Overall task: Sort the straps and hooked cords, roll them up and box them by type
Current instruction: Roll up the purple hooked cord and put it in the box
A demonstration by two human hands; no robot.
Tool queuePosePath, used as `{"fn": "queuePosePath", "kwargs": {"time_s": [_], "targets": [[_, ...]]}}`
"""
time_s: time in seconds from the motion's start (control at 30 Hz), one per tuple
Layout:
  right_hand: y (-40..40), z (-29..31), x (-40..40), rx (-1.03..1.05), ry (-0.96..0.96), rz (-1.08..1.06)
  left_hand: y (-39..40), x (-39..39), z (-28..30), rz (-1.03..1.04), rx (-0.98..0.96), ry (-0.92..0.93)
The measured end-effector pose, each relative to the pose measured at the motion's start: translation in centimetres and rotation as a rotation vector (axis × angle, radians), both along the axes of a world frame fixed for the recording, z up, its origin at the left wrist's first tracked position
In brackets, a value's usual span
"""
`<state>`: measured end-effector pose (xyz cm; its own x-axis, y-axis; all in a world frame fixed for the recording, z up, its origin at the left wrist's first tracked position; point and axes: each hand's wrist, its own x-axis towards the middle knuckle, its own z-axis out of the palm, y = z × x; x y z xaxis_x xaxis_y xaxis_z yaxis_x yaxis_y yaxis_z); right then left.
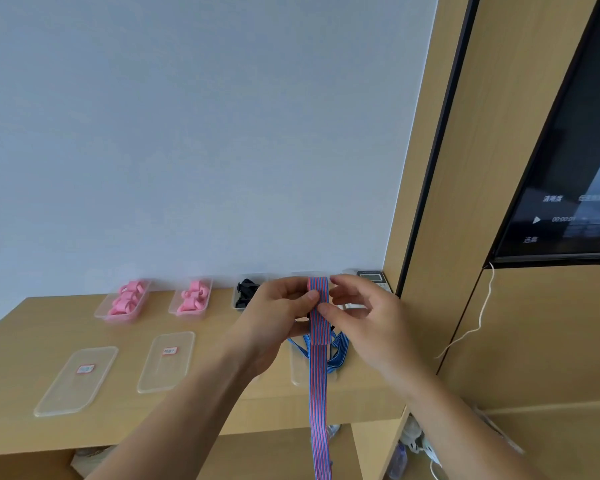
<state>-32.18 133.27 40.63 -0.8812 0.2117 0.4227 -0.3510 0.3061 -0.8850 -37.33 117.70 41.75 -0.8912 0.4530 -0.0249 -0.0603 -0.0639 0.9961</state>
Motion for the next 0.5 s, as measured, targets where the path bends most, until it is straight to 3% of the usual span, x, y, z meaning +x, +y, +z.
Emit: {"fn": "queuePosePath", "kwargs": {"time_s": [0.2, 0.5], "targets": [[1.0, 0.9, -1.3, -0.045, -0.175, 0.160, 0.2, 0.4, 0.2, -0.058, 0.026, 0.016], [1.7, 1.9, -2.1, -0.117, -0.127, 0.153, 0.6, 0.3, 0.0, 0.002, 0.024, -0.115]]}}
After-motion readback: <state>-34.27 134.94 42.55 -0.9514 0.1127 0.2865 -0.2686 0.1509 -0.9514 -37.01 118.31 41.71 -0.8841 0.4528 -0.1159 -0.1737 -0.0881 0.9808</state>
